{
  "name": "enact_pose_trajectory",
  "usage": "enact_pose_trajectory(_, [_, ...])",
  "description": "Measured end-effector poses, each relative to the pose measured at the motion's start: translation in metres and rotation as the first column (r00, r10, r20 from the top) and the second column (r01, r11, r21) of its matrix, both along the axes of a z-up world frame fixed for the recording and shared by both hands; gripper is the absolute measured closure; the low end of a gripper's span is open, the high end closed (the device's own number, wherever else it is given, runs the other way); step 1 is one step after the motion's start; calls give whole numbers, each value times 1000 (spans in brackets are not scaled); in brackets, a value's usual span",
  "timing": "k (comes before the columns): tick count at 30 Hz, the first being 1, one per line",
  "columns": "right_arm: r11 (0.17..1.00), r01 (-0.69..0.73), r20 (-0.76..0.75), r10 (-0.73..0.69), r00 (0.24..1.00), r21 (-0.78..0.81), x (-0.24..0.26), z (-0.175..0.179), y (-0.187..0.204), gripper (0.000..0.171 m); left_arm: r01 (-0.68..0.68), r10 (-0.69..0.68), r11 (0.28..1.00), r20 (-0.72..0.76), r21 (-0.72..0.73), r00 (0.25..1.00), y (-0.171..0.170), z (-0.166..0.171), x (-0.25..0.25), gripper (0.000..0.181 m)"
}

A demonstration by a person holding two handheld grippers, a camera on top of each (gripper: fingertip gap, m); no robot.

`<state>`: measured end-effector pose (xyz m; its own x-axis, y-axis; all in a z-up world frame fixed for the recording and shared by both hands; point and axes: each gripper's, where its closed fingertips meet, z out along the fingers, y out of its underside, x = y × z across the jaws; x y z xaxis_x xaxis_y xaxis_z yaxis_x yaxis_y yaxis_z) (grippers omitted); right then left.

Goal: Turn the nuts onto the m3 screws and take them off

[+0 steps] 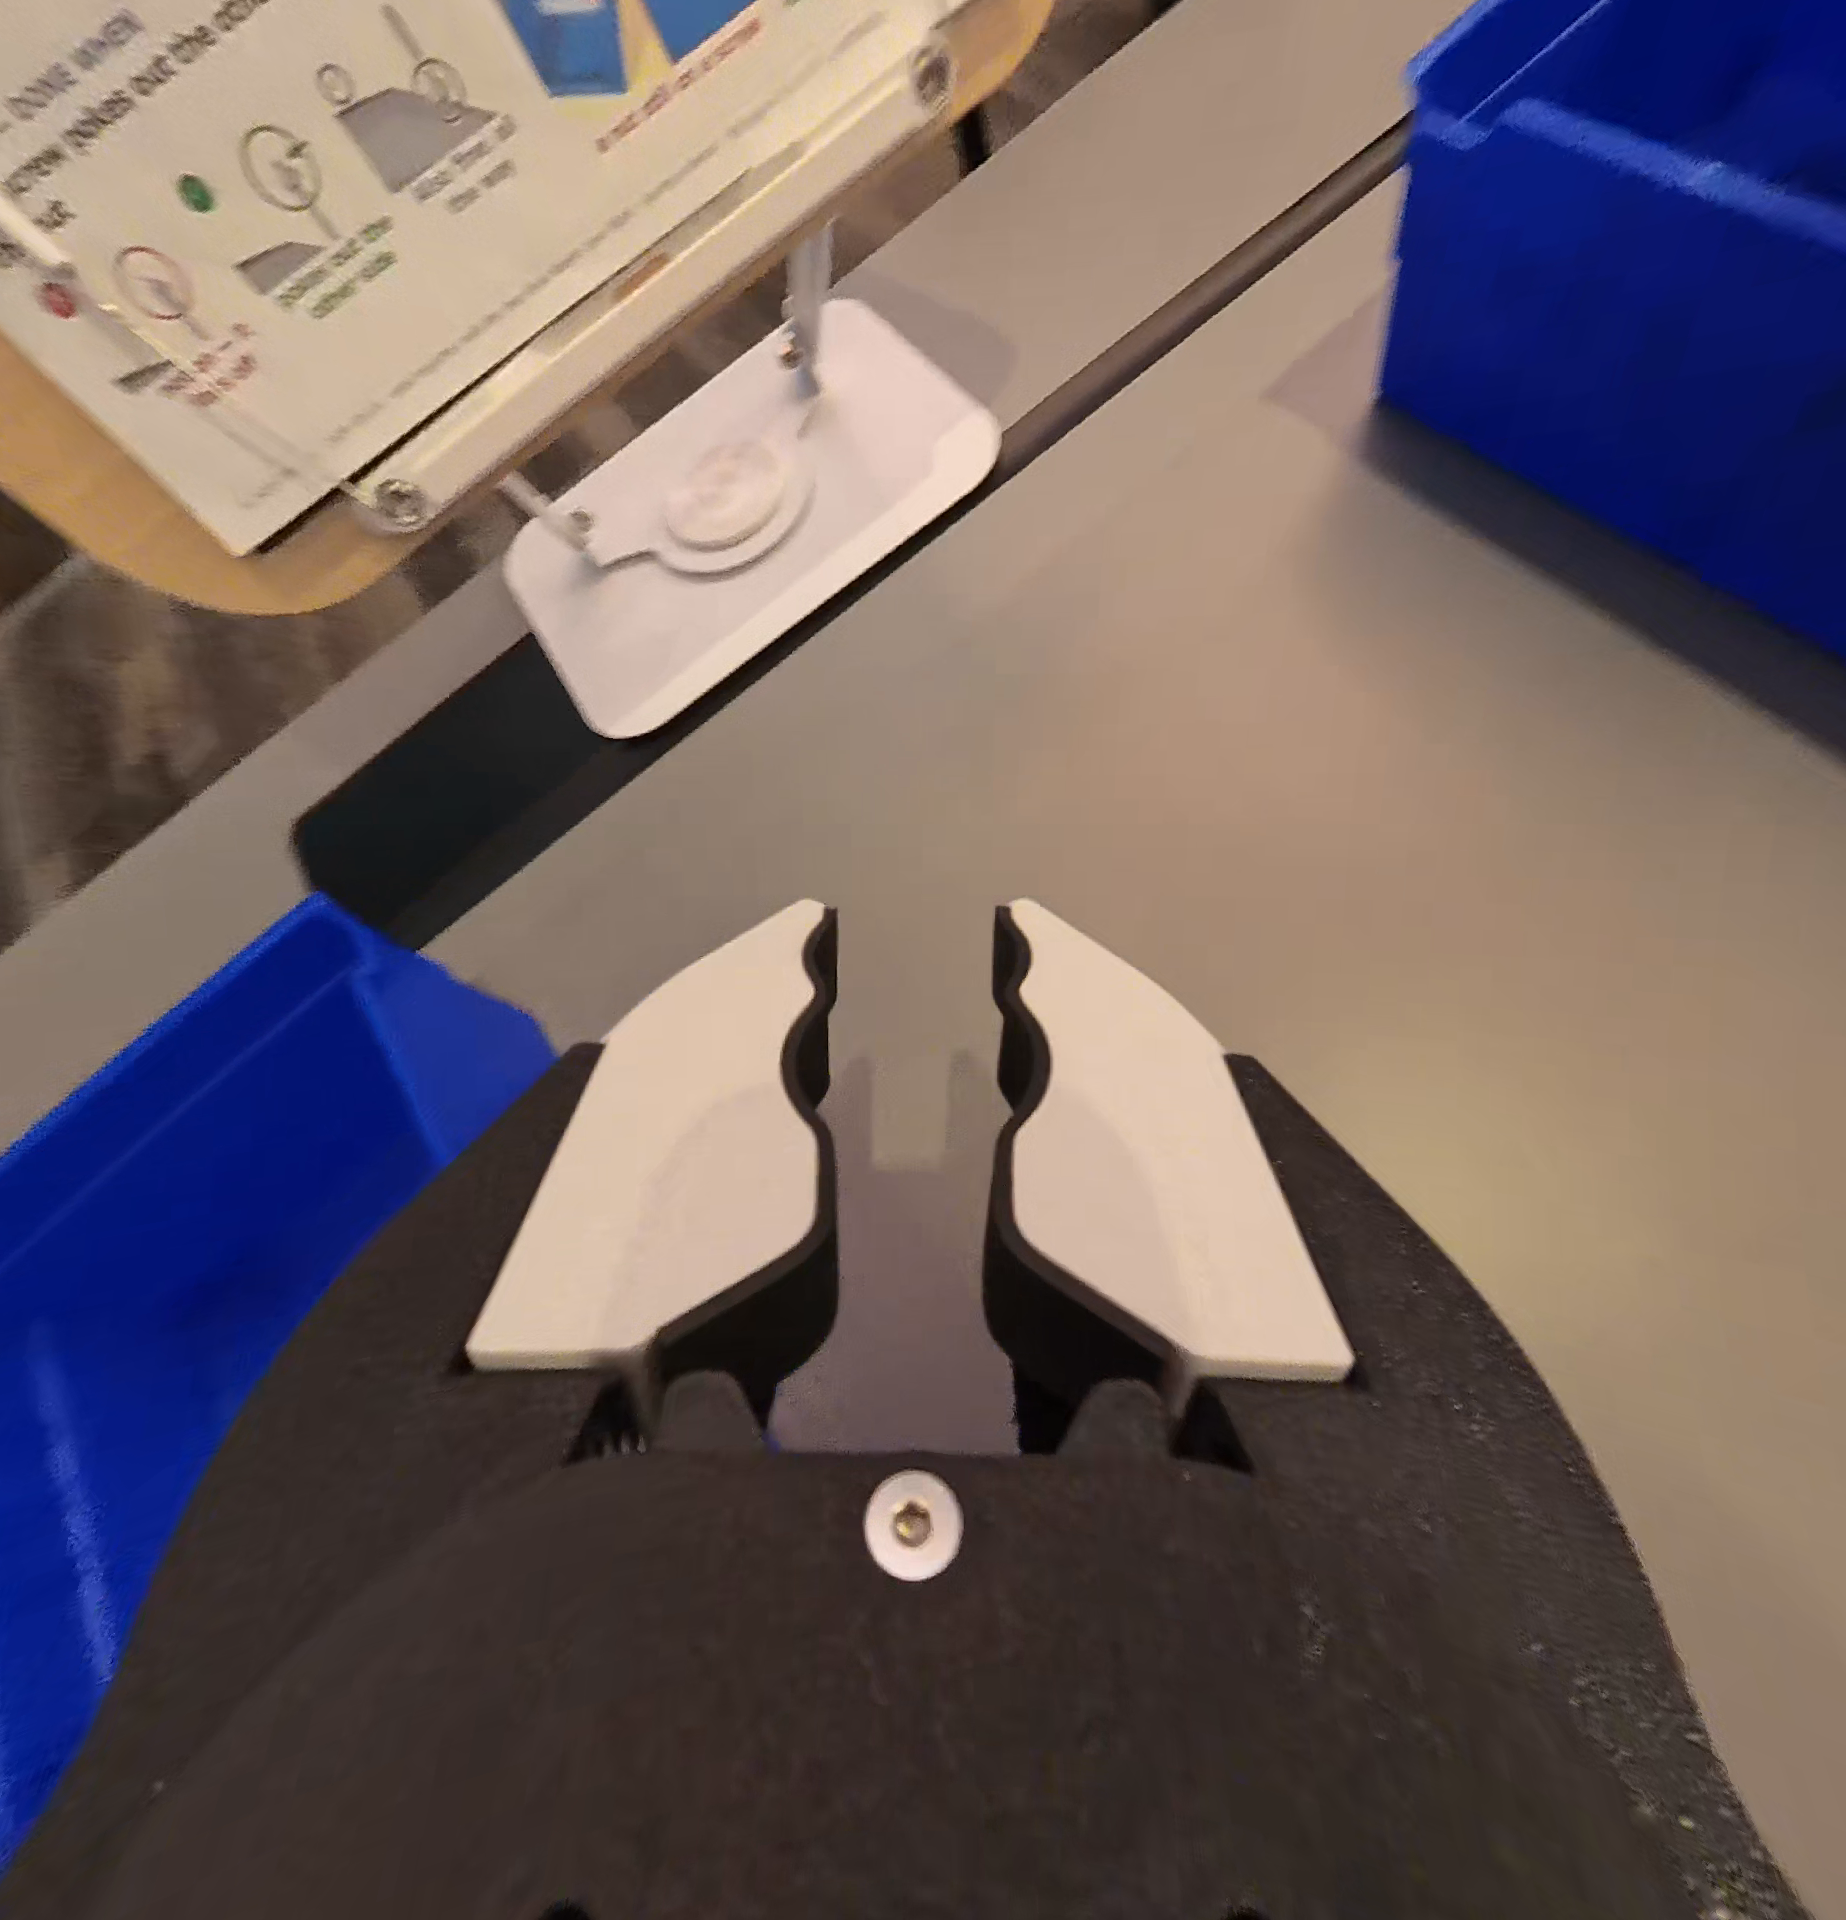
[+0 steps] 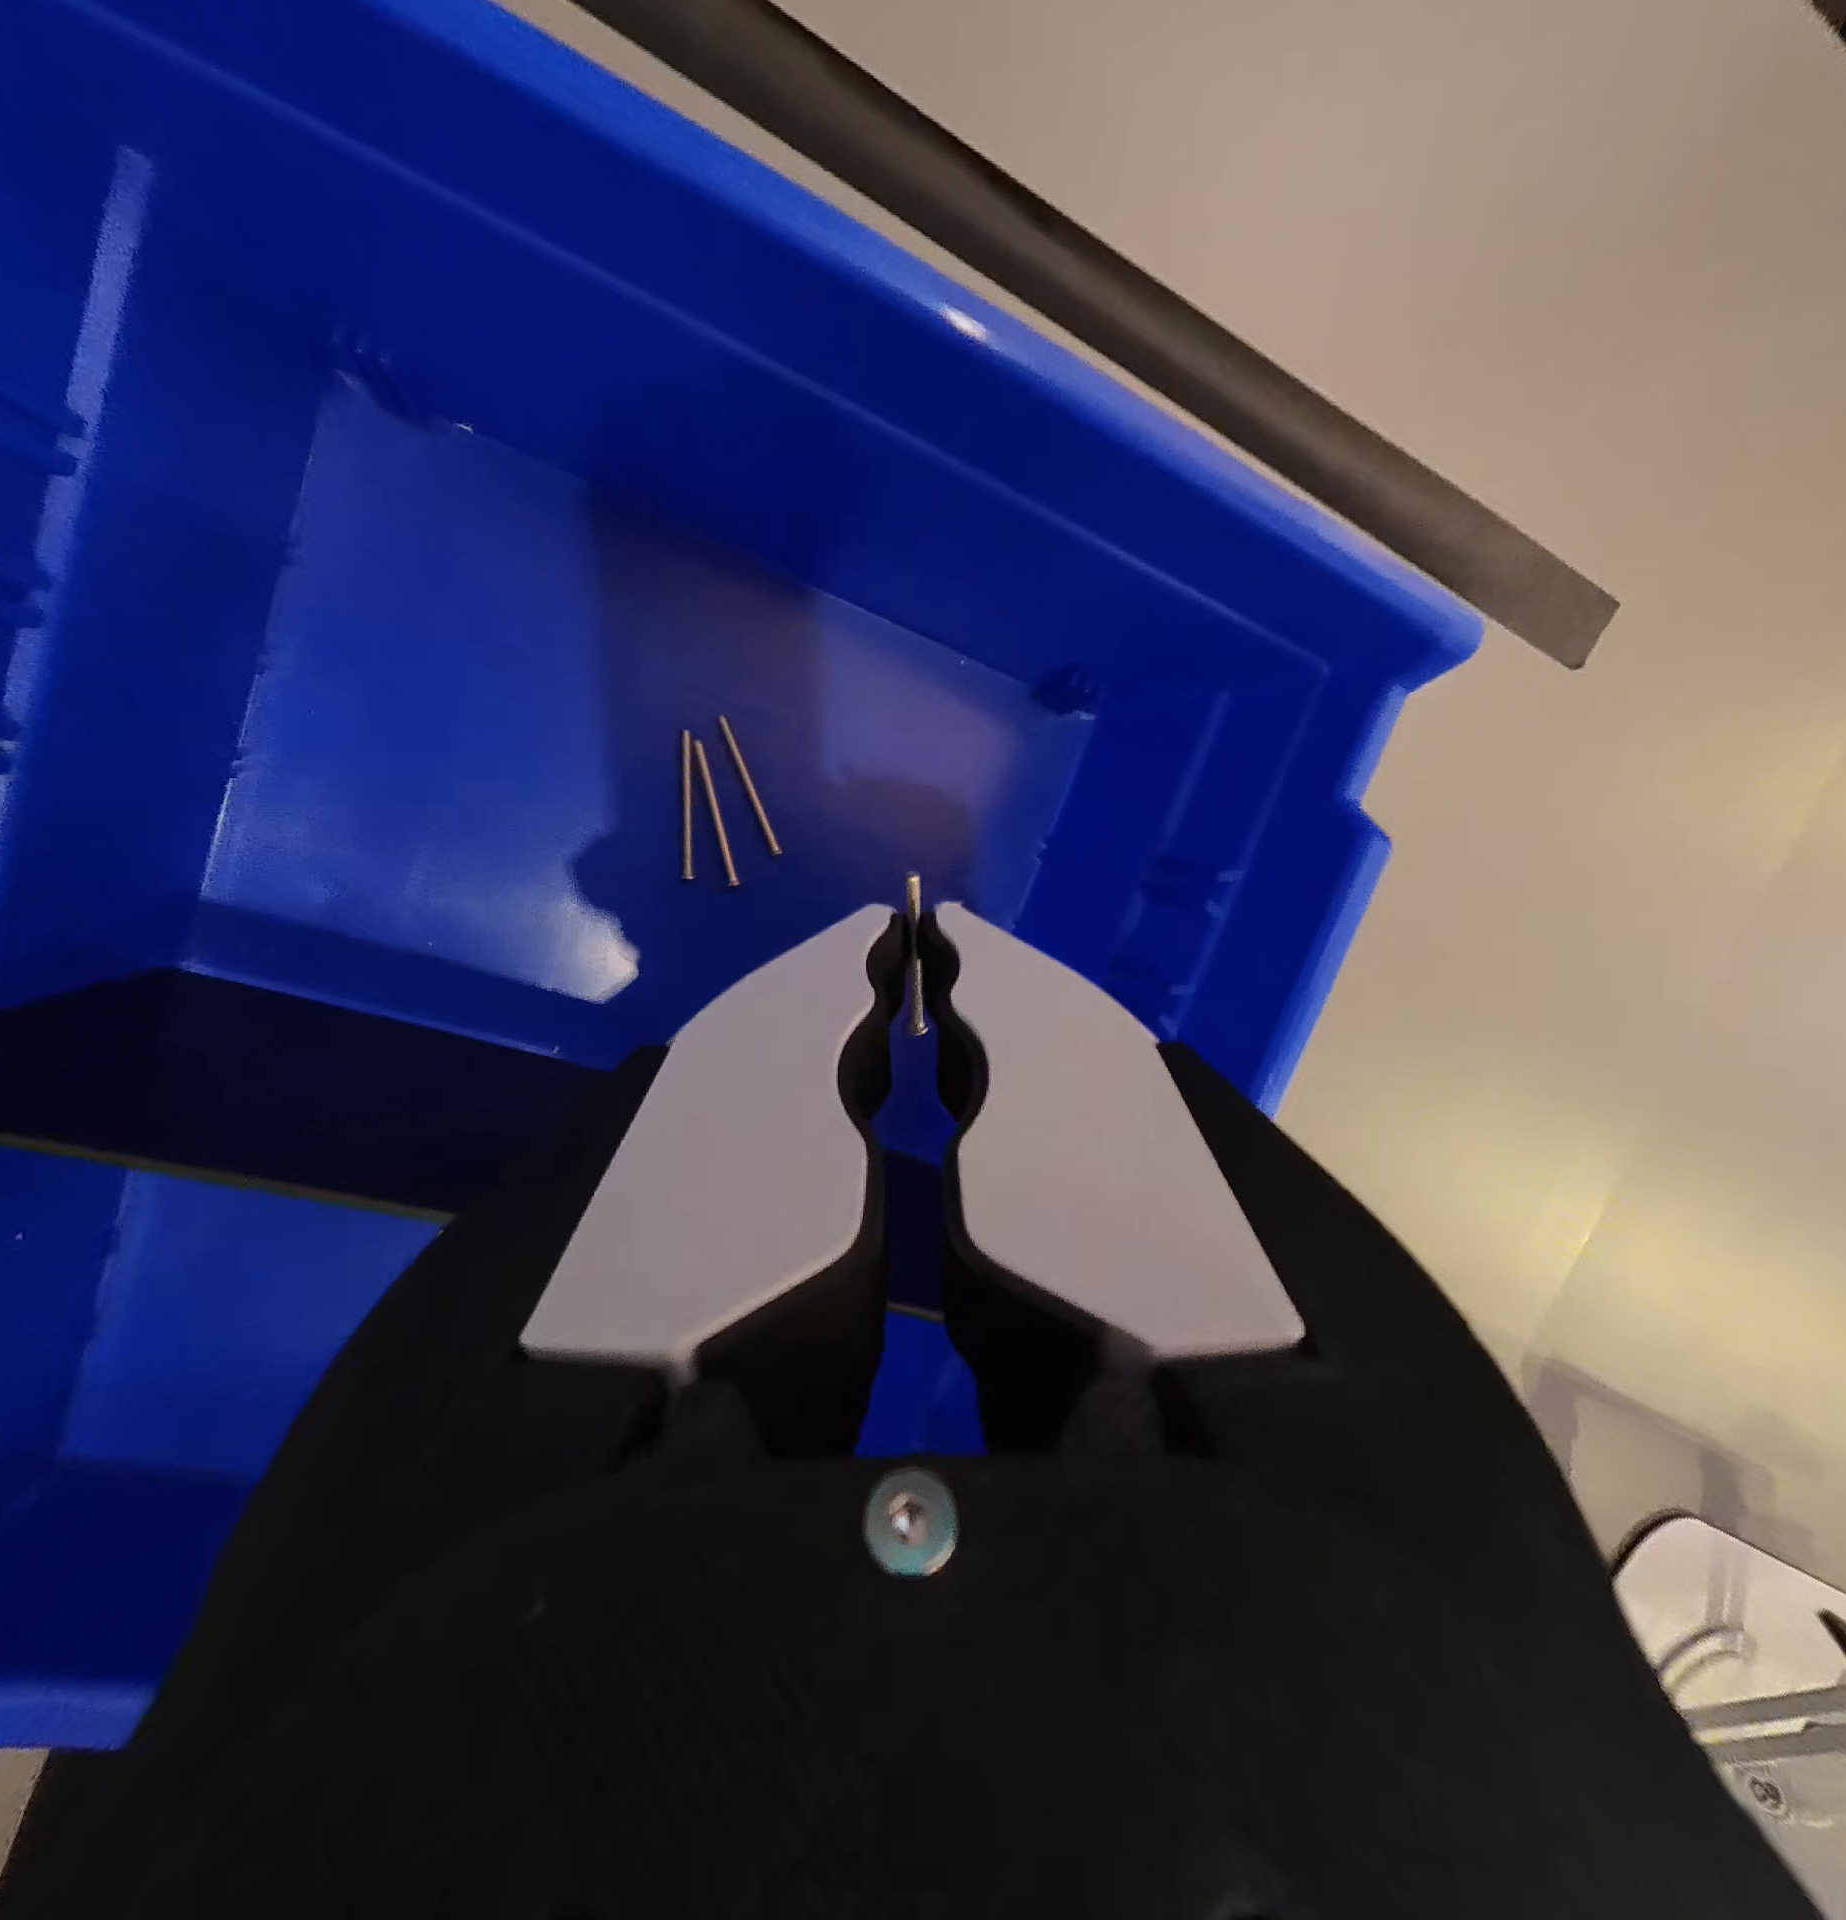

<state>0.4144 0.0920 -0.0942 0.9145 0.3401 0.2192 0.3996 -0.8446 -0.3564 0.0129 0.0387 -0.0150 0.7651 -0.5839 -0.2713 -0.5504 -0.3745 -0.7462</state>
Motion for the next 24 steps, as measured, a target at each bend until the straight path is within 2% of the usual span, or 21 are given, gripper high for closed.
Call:
enact_pose_trajectory(6, [995,32,-45,-36,998,-94,4,-14,-3,167,115,-110,993,207,-10,972,-16,29,17,153])
enact_pose_trajectory(14, [985,-26,-87,11,996,-168,-7,-28,-3,167,123,-132,991,197,54,972,-23,48,16,153])
enact_pose_trajectory(19, [994,-50,-129,37,991,-99,-10,-21,4,157,111,-122,992,206,68,971,-22,53,10,152])
enact_pose_trajectory(24, [996,-42,-134,52,990,79,2,24,0,151,79,-94,994,223,77,970,-20,63,-7,149])
